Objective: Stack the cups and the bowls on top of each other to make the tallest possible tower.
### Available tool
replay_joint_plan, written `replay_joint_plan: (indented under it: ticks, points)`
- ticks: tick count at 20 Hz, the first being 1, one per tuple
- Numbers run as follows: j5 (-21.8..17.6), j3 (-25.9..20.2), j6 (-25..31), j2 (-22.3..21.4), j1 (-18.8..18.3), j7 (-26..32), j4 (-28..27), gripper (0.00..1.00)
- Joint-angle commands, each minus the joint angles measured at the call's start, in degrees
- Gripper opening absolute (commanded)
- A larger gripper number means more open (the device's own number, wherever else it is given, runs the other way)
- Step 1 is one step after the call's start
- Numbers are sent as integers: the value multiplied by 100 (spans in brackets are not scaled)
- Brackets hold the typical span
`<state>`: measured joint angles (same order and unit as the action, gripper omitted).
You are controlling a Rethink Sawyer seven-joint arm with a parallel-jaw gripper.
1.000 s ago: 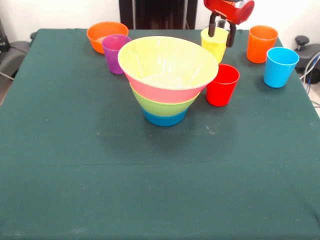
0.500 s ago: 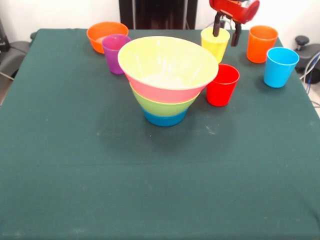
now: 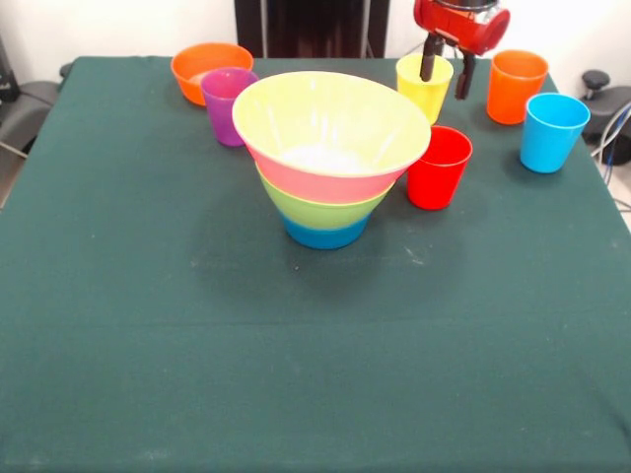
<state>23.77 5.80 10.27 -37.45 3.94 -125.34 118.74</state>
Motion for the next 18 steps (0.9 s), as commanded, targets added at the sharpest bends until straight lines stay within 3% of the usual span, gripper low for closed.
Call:
replay_joint_plan:
  ticks: [1,18]
  points:
    - [-308,-859,-672,455,-273,-783,468,100]
    - [-372,-977,-987,614,-302,-880,545,100]
